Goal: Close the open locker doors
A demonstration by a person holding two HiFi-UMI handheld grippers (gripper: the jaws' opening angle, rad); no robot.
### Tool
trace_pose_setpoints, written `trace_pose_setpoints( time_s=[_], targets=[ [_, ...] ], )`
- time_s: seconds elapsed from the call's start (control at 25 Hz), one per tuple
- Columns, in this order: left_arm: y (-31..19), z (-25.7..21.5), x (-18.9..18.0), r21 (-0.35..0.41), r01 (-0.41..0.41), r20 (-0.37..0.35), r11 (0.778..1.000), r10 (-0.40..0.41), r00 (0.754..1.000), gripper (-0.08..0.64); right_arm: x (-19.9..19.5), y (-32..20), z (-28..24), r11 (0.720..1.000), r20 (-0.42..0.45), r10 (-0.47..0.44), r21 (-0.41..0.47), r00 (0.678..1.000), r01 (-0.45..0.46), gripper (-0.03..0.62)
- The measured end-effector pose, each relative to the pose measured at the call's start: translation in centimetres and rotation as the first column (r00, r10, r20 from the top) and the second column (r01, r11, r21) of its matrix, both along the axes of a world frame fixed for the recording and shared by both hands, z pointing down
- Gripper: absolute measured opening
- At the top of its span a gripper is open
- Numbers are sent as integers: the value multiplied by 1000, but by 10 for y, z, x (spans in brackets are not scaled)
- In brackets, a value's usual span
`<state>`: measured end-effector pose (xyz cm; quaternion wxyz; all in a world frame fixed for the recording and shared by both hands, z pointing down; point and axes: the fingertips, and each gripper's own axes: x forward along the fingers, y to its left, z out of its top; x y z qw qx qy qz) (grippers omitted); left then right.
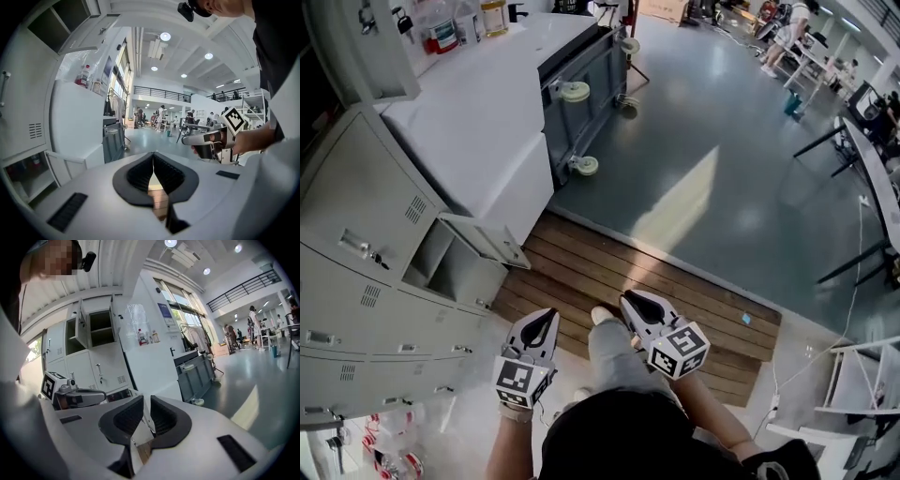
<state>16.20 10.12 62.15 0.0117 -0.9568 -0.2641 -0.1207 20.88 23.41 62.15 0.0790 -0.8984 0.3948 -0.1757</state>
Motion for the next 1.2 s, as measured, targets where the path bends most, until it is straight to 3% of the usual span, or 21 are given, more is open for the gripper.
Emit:
trace_pose_setpoints(
  time_s=[0.24,0.44,0.72,0.92,1.04,1.2],
  targets=[
    [-34,-22,83,13,205,-12,979,-205,979,20,108,-52,-24,974,-23,-223,26,974,224,71],
    [-65,-51,126,4,388,-15,922,-387,922,20,166,-105,-65,902,-80,-426,31,901,430,71],
    [-106,-112,136,8,606,-47,795,-605,795,20,200,-182,-142,745,-170,-647,68,743,664,71],
    [-131,-147,107,10,723,-75,691,-720,690,20,185,-233,-206,611,-267,-740,118,618,783,80],
    [-147,-161,87,13,773,-94,635,-768,633,20,172,-258,-243,537,-328,-767,142,551,832,121],
    [-162,-172,62,7,818,-109,575,-813,572,20,157,-284,-278,487,-387,-769,160,509,859,149]
  ],
)
